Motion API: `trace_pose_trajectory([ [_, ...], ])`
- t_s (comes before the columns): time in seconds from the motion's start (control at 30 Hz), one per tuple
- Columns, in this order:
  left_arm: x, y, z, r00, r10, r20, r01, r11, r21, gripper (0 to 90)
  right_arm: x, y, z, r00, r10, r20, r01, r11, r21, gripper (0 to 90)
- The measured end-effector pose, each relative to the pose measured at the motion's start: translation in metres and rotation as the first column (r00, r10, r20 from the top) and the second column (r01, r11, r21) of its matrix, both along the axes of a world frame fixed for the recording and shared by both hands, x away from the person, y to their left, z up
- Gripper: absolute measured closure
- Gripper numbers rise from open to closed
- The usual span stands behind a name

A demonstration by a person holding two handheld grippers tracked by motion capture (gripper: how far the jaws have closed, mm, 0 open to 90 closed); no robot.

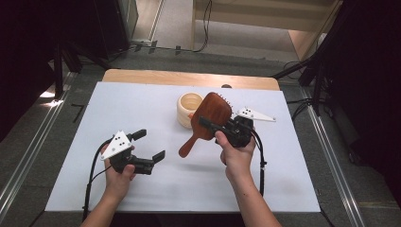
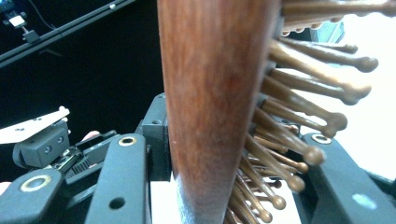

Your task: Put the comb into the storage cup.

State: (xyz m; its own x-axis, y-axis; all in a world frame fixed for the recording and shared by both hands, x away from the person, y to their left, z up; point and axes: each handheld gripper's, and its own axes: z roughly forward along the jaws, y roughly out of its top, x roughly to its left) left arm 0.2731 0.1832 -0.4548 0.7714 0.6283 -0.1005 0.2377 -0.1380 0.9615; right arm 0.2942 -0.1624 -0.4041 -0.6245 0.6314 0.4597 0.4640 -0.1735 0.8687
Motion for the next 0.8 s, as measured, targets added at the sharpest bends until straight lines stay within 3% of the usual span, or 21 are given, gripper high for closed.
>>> trace_pose_trajectory([
  [0.43, -0.012, 0.043, -0.008, 0.9970, 0.078, 0.004, -0.078, 0.9970, 0.000, 0.0, 0.003, -0.002, 0.004, 0.9995, -0.018, 0.026, 0.019, 0.9996, -0.022, 52.4],
  [0.8, -0.023, 0.077, -0.014, 0.9895, 0.144, 0.004, -0.144, 0.9895, -0.002, 0.0, 0.004, -0.006, 0.011, 0.9989, -0.021, 0.042, 0.023, 0.9992, -0.034, 52.4],
])
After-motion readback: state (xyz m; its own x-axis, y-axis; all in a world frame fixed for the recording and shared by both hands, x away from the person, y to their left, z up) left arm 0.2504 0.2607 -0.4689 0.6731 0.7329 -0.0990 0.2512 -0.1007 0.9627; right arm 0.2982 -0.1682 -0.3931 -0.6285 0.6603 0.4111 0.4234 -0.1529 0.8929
